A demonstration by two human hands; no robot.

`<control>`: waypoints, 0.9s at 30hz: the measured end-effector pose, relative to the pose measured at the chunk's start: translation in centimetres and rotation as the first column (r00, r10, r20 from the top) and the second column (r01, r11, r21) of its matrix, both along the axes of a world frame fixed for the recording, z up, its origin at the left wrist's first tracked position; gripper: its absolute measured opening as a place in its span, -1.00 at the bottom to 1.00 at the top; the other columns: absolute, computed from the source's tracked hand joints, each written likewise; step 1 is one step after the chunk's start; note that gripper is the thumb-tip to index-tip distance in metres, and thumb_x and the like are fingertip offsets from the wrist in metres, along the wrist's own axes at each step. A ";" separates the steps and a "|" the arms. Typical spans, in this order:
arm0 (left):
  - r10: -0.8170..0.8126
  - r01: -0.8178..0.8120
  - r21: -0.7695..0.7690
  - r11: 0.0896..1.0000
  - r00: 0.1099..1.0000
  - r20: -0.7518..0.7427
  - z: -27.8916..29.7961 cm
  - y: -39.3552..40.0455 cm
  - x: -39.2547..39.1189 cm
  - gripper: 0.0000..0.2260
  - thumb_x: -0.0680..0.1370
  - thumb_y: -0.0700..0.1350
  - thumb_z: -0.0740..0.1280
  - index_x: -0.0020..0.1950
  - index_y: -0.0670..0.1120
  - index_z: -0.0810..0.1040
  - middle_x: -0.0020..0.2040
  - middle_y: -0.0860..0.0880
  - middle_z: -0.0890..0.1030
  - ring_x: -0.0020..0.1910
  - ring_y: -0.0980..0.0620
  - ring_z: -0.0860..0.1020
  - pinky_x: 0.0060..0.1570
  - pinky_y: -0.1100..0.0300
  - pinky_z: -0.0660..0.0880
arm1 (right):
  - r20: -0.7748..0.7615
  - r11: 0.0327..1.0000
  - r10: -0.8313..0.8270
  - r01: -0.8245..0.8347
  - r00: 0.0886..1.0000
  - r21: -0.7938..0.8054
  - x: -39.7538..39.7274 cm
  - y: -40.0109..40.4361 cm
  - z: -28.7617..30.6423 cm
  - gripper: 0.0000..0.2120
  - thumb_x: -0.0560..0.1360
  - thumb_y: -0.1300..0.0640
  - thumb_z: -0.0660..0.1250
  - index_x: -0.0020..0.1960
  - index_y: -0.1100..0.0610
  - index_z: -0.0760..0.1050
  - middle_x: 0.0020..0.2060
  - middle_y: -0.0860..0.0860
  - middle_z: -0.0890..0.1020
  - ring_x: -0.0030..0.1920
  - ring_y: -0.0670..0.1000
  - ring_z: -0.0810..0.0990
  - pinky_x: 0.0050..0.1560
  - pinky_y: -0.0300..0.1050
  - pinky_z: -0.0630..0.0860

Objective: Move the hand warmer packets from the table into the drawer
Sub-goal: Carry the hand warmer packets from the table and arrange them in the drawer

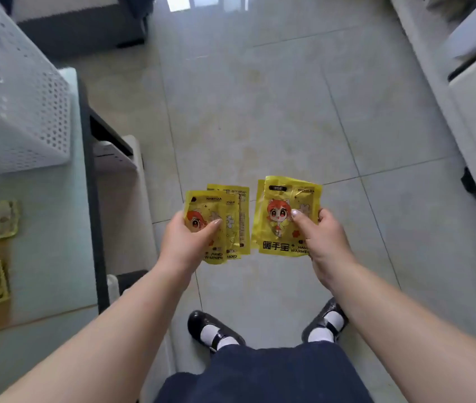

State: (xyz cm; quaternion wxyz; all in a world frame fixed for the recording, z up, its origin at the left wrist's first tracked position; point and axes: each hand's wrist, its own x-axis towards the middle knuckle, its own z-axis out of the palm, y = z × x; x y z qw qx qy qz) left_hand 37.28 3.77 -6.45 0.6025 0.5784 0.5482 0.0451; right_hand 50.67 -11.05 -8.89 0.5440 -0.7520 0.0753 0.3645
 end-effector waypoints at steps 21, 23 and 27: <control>-0.702 0.701 -0.061 0.711 0.712 0.007 -1.3 -41.7 37.7 -0.86 0.49 -0.13 0.40 0.04 -0.03 0.58 -0.10 0.02 0.66 -0.17 0.06 0.60 -0.29 0.22 0.48 | 0.030 0.641 -0.766 0.766 0.642 -0.048 23.1 -47.4 0.0 -0.90 0.42 0.05 0.40 -0.12 0.05 0.51 -0.11 0.05 0.67 -0.01 0.14 0.64 0.08 0.16 0.57; -0.747 0.746 -0.050 0.664 0.664 -0.008 -1.6 -45.0 40.1 -0.86 0.50 -0.11 0.40 0.04 -0.02 0.57 -0.09 0.04 0.65 -0.17 0.09 0.59 -0.32 0.25 0.44 | 0.028 0.590 -0.805 0.805 0.592 -0.060 24.4 -50.5 -0.1 -0.78 0.30 -0.05 0.41 -0.14 0.04 0.51 -0.12 0.05 0.67 -0.03 0.14 0.65 0.07 0.20 0.57; -0.816 0.816 -0.029 0.577 0.575 -0.062 -2.6 -49.7 44.5 -0.81 0.49 -0.05 0.40 0.08 -0.03 0.56 -0.09 0.03 0.65 -0.18 0.11 0.59 -0.36 0.28 0.42 | 0.027 0.517 -0.853 0.852 0.521 -0.079 27.0 -55.2 -0.8 -0.79 0.33 -0.06 0.39 -0.12 0.02 0.49 -0.11 0.04 0.66 -0.05 0.12 0.65 0.07 0.25 0.56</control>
